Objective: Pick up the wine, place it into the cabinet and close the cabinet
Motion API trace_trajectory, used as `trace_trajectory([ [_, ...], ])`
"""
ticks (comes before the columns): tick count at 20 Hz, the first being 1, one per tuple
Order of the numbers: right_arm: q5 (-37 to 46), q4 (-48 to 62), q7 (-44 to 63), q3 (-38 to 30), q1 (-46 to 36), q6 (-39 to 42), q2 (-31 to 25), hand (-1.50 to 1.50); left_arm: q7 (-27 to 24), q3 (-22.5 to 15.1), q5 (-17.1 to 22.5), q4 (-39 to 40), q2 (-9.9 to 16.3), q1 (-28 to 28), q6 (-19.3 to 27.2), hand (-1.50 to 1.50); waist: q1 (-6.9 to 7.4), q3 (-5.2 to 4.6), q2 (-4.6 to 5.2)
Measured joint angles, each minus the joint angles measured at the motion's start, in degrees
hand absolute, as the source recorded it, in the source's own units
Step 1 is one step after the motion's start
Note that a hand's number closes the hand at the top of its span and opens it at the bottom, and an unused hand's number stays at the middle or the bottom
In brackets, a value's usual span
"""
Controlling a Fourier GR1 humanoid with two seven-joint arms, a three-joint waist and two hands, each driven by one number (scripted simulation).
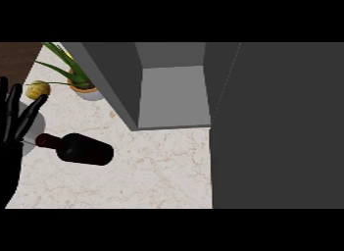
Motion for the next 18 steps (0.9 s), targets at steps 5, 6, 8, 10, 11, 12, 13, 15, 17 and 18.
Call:
trace_trajectory([
  [5, -1.3, -3.5, -1.1, 0.2, 5.4, 1.3, 0.4, -1.5, -5.1, -3.3, 0.4, -0.4, -1.3, 2.3, -2.8, -1.5, 1.53, -1.12, 0.16],
  [6, -1.3, -4.6, -1.0, 0.9, 7.1, 1.7, 0.6, -1.5, -7.4, -4.9, -0.1, -0.3, -2.2, 3.9, -3.4, -1.5, 1.65, -1.22, 0.17],
  [8, -3.0, -5.2, 1.5, 3.3, 8.4, 4.0, 0.0, -1.5, -6.6, -7.6, 4.4, 0.7, -4.2, 5.4, -4.6, -1.5, 1.73, -1.43, 0.21],
  [10, -4.8, -7.2, 4.4, 4.7, 9.9, 5.7, -1.0, -1.5, -5.6, -10.1, 7.6, 0.0, -5.5, 7.6, -5.2, -1.5, 1.91, -1.51, 0.15],
  [11, -4.9, -8.0, 5.3, 5.7, 10.7, 6.2, -1.0, -1.5, -4.6, -11.4, 8.6, -1.2, -6.0, 8.5, -5.0, -1.5, 2.03, -1.52, 0.13],
  [12, -5.1, -9.3, 6.5, 6.7, 11.3, 6.4, -1.0, -1.5, -3.5, -12.4, 9.6, -1.9, -6.3, 8.9, -4.9, -1.5, 2.09, -1.53, 0.14],
  [13, -5.5, -9.9, 7.6, 7.1, 11.4, 6.7, -1.2, -1.5, -2.9, -12.9, 10.7, -2.5, -6.6, 9.7, -5.2, -1.5, 2.18, -1.54, 0.16],
  [15, -6.2, -12.9, 10.5, 7.9, 12.2, 7.0, -1.5, -1.5, -1.0, -15.1, 10.9, -4.7, -7.0, 10.3, -3.9, -1.5, 2.25, -1.55, 0.18],
  [17, -7.9, -15.6, 13.1, 7.2, 12.9, 7.6, -2.3, -1.5, 0.3, -17.0, 10.9, -7.1, -7.2, 11.7, -3.1, -1.5, 2.32, -1.55, 0.2],
  [18, -8.5, -16.2, 14.6, 6.7, 12.0, 7.5, -2.6, -1.5, 1.4, -17.7, 11.0, -8.8, -7.1, 12.4, -2.8, -1.5, 2.4, -1.56, 0.2],
])
